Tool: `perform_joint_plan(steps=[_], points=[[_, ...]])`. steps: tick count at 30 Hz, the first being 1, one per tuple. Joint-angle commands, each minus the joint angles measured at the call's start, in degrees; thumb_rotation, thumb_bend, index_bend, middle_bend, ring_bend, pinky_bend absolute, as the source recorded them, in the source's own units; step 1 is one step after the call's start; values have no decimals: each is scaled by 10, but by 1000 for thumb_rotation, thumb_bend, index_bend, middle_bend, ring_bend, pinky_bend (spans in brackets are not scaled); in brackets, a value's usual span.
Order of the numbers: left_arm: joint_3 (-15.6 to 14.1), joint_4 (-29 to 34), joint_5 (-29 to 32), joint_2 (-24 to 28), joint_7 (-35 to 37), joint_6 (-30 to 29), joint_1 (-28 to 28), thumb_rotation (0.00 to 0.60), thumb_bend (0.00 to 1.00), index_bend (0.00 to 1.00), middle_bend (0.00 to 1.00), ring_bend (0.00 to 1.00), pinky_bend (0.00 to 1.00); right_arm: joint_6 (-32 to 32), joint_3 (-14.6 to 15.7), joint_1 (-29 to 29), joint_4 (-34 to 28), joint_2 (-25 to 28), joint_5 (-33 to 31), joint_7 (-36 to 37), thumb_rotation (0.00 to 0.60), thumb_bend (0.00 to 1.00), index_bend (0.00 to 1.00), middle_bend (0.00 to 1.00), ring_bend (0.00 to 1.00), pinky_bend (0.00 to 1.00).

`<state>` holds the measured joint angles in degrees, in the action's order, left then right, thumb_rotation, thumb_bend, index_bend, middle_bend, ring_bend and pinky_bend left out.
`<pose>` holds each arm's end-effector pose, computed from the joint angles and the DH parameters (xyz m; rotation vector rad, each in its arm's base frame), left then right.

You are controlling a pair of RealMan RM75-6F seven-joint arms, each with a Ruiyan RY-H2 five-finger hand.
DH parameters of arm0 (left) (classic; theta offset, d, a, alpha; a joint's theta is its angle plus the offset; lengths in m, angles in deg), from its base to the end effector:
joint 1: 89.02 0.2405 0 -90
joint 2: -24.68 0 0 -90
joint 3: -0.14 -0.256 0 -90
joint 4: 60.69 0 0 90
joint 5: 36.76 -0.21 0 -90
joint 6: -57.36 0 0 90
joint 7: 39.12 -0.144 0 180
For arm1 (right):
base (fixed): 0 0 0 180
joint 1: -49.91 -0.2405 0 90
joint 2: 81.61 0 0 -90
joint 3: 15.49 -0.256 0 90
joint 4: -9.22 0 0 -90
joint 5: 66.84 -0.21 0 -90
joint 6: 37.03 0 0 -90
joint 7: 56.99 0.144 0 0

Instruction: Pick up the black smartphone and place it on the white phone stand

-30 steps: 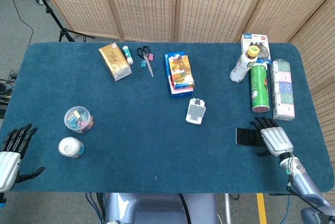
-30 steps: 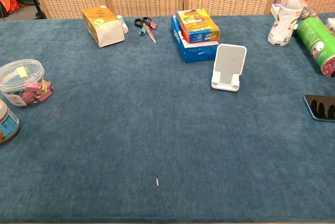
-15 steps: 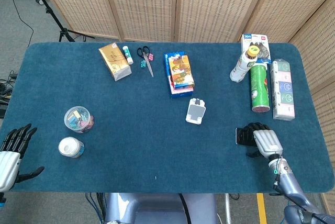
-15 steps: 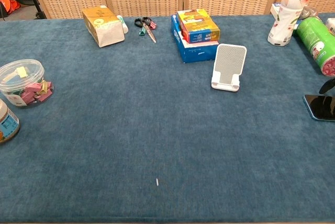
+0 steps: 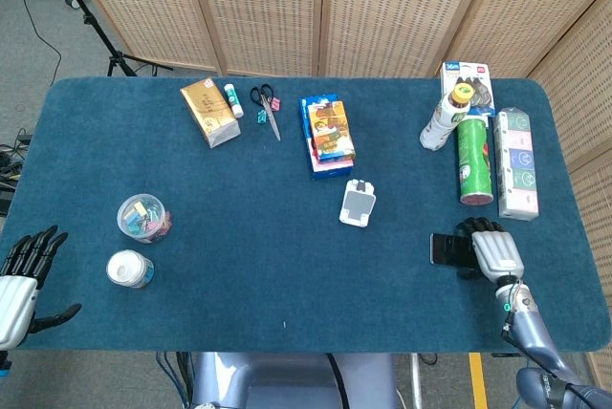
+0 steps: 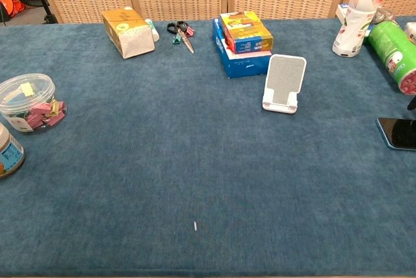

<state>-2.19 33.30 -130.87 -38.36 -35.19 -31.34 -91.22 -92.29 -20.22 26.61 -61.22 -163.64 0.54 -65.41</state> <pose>-0.2991 0.1464 0.1511 -1.4661 -0.9642 -0.9868 -0.3411 -0.2888 0.0478 1.5832 -1.0669 0.5551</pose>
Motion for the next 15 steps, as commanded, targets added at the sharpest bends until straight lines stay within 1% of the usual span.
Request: perform_joint_plan(steps=[1, 15], points=[[0, 0, 0, -1, -2, 1, 0, 600, 0, 0, 0, 0, 0, 7, -1, 1, -1, 0, -6, 5, 600, 0, 223, 182, 143, 181], [0, 1, 1, -1, -3, 3, -1, 600, 0, 0, 0, 0, 0, 32, -5, -1, 17, -2, -36, -11, 600, 0, 223, 185, 149, 182]])
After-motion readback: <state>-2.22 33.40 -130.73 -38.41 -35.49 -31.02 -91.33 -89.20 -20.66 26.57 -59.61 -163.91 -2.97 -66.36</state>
